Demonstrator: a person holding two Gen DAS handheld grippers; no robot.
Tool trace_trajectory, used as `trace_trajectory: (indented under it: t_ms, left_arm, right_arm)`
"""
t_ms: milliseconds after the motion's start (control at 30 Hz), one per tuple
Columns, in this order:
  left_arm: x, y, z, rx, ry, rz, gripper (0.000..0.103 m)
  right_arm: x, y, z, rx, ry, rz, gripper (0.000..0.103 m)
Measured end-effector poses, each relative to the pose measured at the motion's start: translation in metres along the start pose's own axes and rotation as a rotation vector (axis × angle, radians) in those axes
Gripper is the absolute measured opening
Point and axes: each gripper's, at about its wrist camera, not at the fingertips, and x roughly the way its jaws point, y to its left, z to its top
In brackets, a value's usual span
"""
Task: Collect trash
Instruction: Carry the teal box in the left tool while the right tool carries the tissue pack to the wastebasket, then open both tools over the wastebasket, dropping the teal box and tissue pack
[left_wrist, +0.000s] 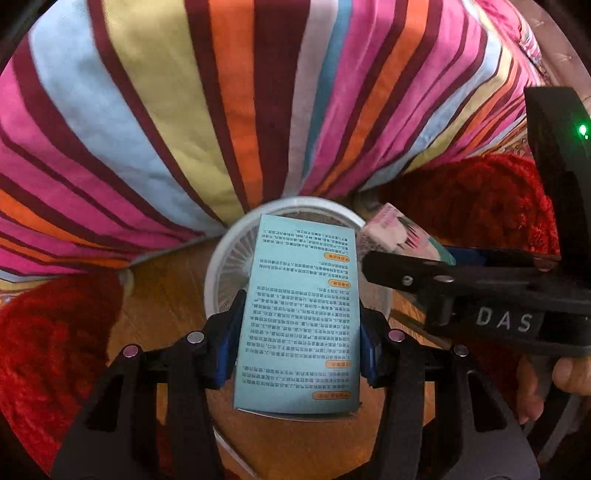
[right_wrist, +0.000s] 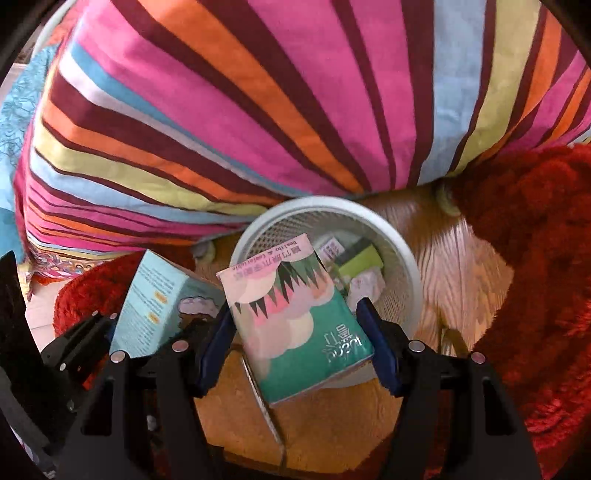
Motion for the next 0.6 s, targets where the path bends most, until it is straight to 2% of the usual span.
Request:
trace_trajectory:
  t_ms: [333, 600]
  left_arm:
    - [0.041, 0.01, -0.001, -0.077, 0.145, -0.016, 0.051]
    - [0.061, 0.017, -0.002, -0.122, 0.223, -0.025, 0.051]
  right_arm:
    - [0.03, -0.011, 0.008, 0.069, 0.101, -0.038, 0.063]
    - [0.059, -0.022, 0.013, 0.131, 0.18, -0.058, 0.063]
